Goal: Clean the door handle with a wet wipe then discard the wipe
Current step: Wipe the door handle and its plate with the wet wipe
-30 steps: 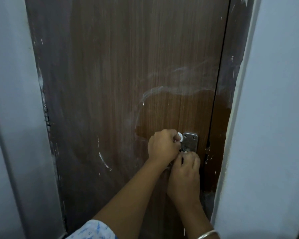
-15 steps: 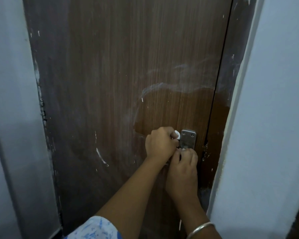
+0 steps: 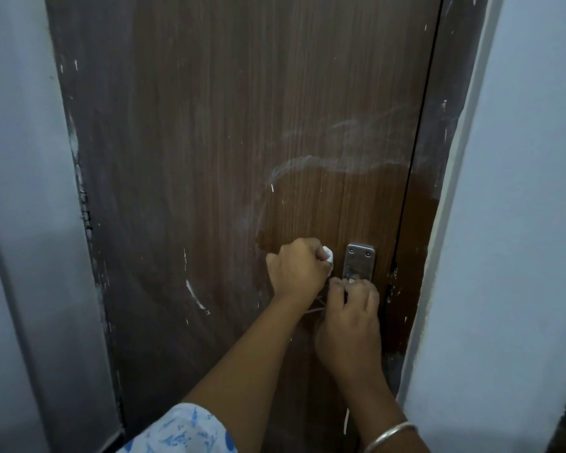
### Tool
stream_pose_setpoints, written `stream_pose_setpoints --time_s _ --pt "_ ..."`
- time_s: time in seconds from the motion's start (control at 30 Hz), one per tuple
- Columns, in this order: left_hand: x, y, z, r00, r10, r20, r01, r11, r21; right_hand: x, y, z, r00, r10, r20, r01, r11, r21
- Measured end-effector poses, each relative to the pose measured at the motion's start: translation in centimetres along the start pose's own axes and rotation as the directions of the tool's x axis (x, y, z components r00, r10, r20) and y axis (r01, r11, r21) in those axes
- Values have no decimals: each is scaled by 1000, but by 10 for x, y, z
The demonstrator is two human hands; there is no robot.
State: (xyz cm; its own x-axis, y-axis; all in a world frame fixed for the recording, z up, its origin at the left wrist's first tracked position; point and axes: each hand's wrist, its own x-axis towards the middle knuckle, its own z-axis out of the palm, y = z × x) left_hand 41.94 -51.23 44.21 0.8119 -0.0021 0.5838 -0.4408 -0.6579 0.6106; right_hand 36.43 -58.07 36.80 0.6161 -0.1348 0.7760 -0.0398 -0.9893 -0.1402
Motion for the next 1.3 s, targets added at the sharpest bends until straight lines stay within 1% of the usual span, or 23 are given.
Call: stream_pose_setpoints --time_s 0.07,0.2,0.27,0.4,0.47,0.53,0.6,0.67,0.73,0.8,0.83,0.97,1.0,1.13,1.23,1.27,1.3 --pt "-2 1 2 1000 10 -13 -10 1000 6 0 -1 0 1000 8 -2 -8 1000 -9" --pt "-3 5 4 999 14 37 -13 999 -37 1 -4 1 999 32 2 -32 999 3" --pt "-1 1 2 999 24 33 -24 1000 8 1 -3 1 1000 21 4 -21 1000 1" --pt "3 -10 -2 999 -36 -7 36 999 -5 0 -1 0 1000 7 -12 -7 1000 -4" --pt "1 -8 -1 1000 -10 0 10 1000 13 1 -3 -1 1000 13 -24 -13 1000 -2" --pt "1 -7 -1 1000 3 30 -2 1000 -13 1 -4 -1 999 16 -35 -16 1000 3" --pt "5 -13 -4 999 -40 34 41 998 -46 0 -3 -1 999 7 -37 -7 1000 -3" --pt "12 -23 -8 996 -90 6 90 995 -47 0 -1 0 1000 0 -30 0 1000 -20" --pt "13 -26 -9 999 -52 -4 52 999 1 1 -1 1 1000 3 -31 -4 1000 -25" --pt "13 -24 -6 1000 -7 16 7 1000 17 1 -3 2 999 11 -46 -12 1000 -25" --pt "13 -24 -5 1000 -16 20 16 1000 7 1 -4 3 999 15 -51 -16 1000 -23" --pt "21 -41 -16 987 -160 -1 160 986 -52 0 -1 3 999 13 -34 -14 1000 -25" --pt "22 -44 -18 985 -170 -9 169 984 -49 0 -1 3 1000 11 -27 -12 1000 -29" --pt "21 -47 -19 992 -127 3 127 992 -24 1 -3 3 999 23 -25 -24 999 -33" --pt "24 -54 -23 983 -171 -63 170 985 -23 1 -4 3 999 30 -38 -31 999 -18" --pt "25 -57 -24 982 -172 -73 171 985 -27 1 -3 3 999 26 -41 -27 999 -18" --pt "25 -58 -24 987 -142 -71 141 990 -16 0 -2 3 999 19 -43 -20 1000 -20"
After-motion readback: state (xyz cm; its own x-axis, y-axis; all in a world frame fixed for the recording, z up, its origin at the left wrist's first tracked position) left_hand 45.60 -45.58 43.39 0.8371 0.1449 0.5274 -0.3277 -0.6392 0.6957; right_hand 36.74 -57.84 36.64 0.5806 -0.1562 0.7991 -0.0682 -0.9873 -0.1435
